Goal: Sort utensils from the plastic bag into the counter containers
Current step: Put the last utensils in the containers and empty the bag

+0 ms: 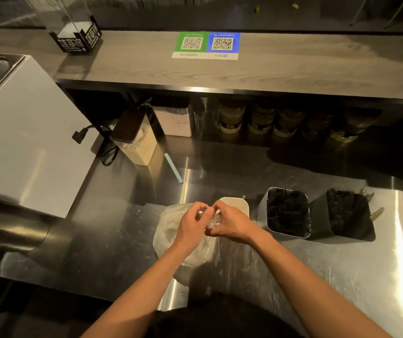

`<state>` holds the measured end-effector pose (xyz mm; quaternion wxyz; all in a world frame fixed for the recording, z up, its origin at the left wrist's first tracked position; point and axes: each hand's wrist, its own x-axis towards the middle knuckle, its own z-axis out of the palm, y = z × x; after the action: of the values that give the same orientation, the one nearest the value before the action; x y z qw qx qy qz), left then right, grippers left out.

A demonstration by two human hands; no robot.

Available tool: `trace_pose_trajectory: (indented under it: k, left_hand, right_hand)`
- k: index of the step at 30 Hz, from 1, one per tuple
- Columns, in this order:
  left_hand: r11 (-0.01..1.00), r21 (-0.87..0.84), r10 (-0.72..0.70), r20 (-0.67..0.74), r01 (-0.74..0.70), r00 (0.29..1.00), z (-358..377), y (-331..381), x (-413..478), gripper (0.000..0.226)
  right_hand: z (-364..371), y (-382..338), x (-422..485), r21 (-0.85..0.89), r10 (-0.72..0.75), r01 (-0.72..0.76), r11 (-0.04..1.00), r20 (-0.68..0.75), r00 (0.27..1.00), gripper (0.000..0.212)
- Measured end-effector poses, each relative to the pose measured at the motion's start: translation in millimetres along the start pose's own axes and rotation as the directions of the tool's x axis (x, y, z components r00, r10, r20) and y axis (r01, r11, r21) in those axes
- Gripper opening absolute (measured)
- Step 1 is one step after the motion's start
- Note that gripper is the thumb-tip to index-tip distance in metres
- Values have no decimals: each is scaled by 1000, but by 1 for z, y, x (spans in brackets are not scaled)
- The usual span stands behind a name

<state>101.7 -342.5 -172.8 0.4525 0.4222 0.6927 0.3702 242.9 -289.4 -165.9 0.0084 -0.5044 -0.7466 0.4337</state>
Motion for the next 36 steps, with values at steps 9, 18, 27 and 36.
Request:
trace_pose_trajectory:
  k: [9, 18, 27, 36]
  left_hand:
    - [999, 47, 21, -149, -14, 989, 10, 10, 6, 28]
    - [999, 19, -34, -184, 38, 982, 11, 9, 20, 30]
    - [974, -180, -161, -108, 140, 981, 1, 5, 30, 29]
    - [975, -96, -212, -142, 200, 967, 6, 5, 30, 32]
  right_hand:
    - [-1, -10, 11, 73, -12, 13, 997, -6, 1000, 57]
    - [-20, -9, 4, 253, 7, -22, 967, 62, 998, 55]
    - [-22, -11, 7, 165, 0, -14, 986, 85, 996, 41]
    - [-19, -21, 9, 239, -12, -7, 971, 80, 997, 49]
